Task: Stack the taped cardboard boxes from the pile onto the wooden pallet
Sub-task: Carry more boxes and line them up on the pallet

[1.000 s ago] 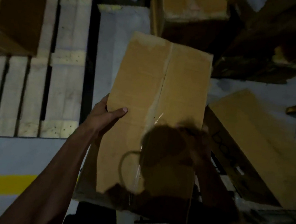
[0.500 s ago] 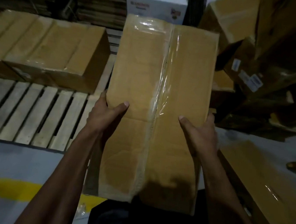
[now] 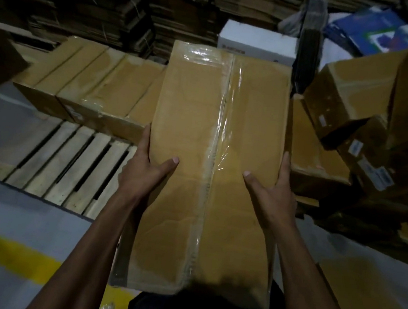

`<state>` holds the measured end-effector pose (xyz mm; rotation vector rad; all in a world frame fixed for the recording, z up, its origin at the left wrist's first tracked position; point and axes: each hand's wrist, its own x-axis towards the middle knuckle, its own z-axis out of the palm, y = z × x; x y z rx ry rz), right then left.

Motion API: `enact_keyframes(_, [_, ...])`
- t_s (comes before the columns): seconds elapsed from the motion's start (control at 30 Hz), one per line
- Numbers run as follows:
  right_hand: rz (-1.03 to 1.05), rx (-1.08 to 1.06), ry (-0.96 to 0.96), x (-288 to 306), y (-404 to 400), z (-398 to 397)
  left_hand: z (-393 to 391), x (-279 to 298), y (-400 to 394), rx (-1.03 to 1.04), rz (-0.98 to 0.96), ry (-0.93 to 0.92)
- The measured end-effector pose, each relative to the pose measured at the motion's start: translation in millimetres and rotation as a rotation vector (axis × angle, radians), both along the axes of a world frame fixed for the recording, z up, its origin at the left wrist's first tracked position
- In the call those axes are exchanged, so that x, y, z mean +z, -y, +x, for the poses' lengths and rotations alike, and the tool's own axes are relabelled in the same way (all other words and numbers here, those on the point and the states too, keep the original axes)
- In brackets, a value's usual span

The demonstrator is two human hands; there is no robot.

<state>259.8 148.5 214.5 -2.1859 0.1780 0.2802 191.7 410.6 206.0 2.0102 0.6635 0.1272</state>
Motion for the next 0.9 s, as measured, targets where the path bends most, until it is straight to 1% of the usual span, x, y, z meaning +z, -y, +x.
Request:
enact_keyframes(0.17, [0.021, 0.056, -0.027, -7, -2, 73, 60, -6, 1, 0.041, 0.012, -0.004])
enact_keyframes(0.27, [0.048, 0.098, -0.041, -13, -2, 131, 110, -16, 4, 0.075, 0.017, -0.019])
enact_keyframes(0.37, [0.056, 0.143, -0.054, -14, -3, 187, 157, -19, 6, 0.09, -0.008, -0.006])
enact_keyframes(0.47, [0.04, 0.174, -0.075, -6, -3, 235, 198, -19, 7, 0.148, -0.031, -0.004])
enact_keyframes(0.63, [0.022, 0.19, -0.098, -5, -13, 292, 246, -22, 1, 0.199, -0.018, -0.04])
enact_keyframes(0.9, [-0.005, 0.241, -0.115, -20, -58, 350, 293, -38, -30, 0.287, -0.041, -0.08])
